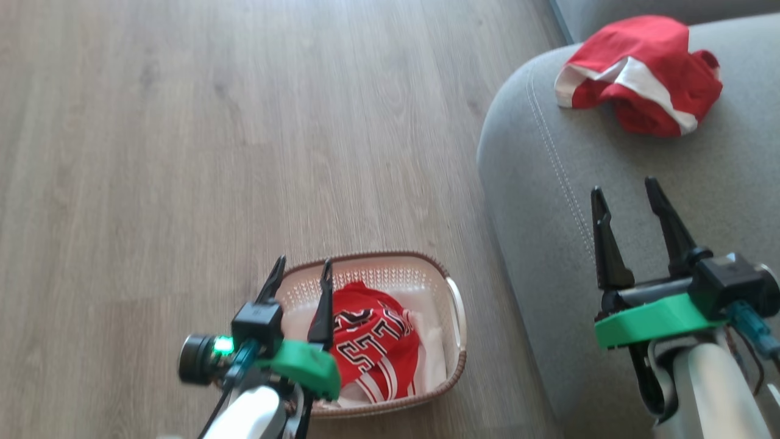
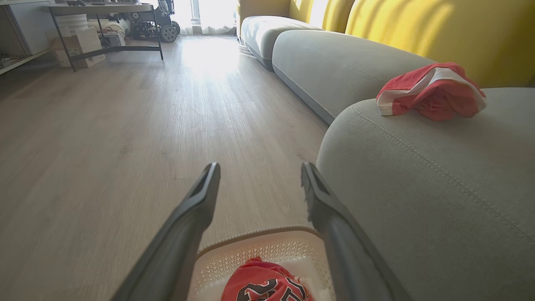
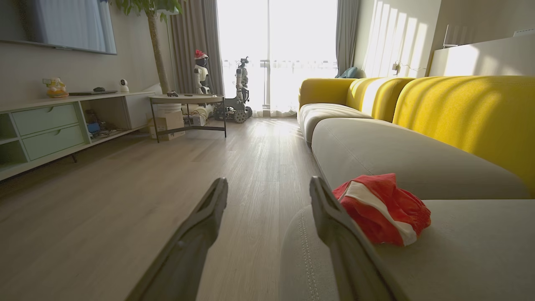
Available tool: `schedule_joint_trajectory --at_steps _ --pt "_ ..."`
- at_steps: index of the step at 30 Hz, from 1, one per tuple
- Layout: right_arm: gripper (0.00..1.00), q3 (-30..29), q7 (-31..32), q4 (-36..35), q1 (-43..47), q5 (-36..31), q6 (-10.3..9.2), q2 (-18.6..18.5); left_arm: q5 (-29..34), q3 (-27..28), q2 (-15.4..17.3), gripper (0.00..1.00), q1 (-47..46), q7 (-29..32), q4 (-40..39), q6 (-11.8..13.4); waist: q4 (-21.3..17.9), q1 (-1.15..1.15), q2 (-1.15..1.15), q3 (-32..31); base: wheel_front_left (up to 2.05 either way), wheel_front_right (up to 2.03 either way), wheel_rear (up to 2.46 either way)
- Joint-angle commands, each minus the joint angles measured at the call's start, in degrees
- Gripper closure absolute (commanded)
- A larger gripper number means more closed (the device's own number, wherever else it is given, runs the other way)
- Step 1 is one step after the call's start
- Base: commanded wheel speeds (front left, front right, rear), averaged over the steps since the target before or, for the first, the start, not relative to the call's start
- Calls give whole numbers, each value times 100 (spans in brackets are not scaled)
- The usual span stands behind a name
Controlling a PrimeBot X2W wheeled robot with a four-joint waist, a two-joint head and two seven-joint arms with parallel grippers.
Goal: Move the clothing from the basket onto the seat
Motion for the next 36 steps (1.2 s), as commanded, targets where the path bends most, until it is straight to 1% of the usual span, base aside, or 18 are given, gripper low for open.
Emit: schedule_joint_trajectory --at_steps 1,10,19,27,32,36 --pt "0 112 -37 -147 -33 -45 -2 19 -47 260 146 0 31 -71 -257 49 50 1 0 -136 0 0 0" --pt "0 232 -37 123 318 -21 -2 19 -135 732 471 0 948 -71 -868 334 184 1 0 -543 0 0 0" --pt "0 441 -37 425 464 94 -2 19 -70 1233 757 0 1657 -71 -1433 545 276 1 0 -705 0 0 0" --pt "0 538 -37 674 510 167 -2 19 31 1650 756 0 2176 -71 -1779 591 285 1 0 -788 0 0 0" --pt "0 574 -37 788 499 199 -2 19 107 1760 702 0 2355 -71 -1871 601 281 1 0 -828 0 0 0" --pt "0 600 -37 842 489 219 -2 19 137 1829 670 0 2424 -71 -1878 557 276 1 0 -851 0 0 0"
